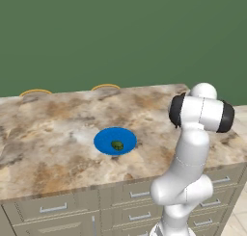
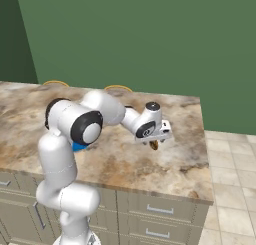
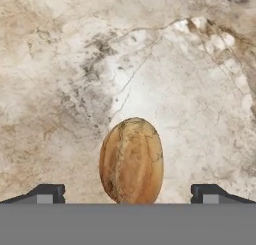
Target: Pick the avocado and bread from the counter and place them on the plate. Then pick the jam from the cabinet and place it next to the plate. Lastly close the cabinet door.
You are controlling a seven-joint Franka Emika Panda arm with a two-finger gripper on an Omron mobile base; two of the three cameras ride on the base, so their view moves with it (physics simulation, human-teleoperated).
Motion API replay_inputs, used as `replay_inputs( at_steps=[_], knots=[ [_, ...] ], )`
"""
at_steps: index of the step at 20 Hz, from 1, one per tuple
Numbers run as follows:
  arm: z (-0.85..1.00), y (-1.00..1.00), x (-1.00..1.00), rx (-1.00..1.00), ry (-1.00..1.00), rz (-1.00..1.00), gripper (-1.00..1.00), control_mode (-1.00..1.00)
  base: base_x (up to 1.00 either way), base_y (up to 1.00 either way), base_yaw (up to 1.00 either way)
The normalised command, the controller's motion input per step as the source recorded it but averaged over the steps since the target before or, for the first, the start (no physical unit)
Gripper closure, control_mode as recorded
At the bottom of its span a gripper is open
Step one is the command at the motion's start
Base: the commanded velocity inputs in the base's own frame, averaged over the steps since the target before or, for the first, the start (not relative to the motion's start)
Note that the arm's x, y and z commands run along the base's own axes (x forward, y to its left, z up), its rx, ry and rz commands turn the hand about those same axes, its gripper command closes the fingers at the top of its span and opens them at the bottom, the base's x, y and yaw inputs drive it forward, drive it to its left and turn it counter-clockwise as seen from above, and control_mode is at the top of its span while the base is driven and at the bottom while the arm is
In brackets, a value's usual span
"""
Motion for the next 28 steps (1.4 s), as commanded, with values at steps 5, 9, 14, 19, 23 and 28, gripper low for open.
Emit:
replay_inputs(
  at_steps=[5, 9, 14, 19, 23, 28],
  knots=[
    [-0.14, -0.03, 0.34, 0.00, 0.02, 0.00, -1.00, -1.00, 0.00, 0.00, 0.00],
    [-0.27, 0.00, 0.25, 0.00, 0.11, 0.00, -1.00, -1.00, 0.00, 0.00, 0.00],
    [-0.32, -0.01, 0.21, 0.00, 0.15, 0.00, -1.00, -1.00, 0.00, 0.00, 0.00],
    [-0.34, 0.00, 0.07, 0.00, 0.22, 0.00, 1.00, -1.00, 0.00, 0.00, 0.00],
    [-0.15, 0.00, -0.05, 0.00, 0.28, 0.00, 1.00, -1.00, 0.00, 0.00, 0.00],
    [0.01, 0.00, -0.38, 0.05, 0.18, 0.00, 1.00, -1.00, 0.00, 0.00, 0.00]
  ],
)
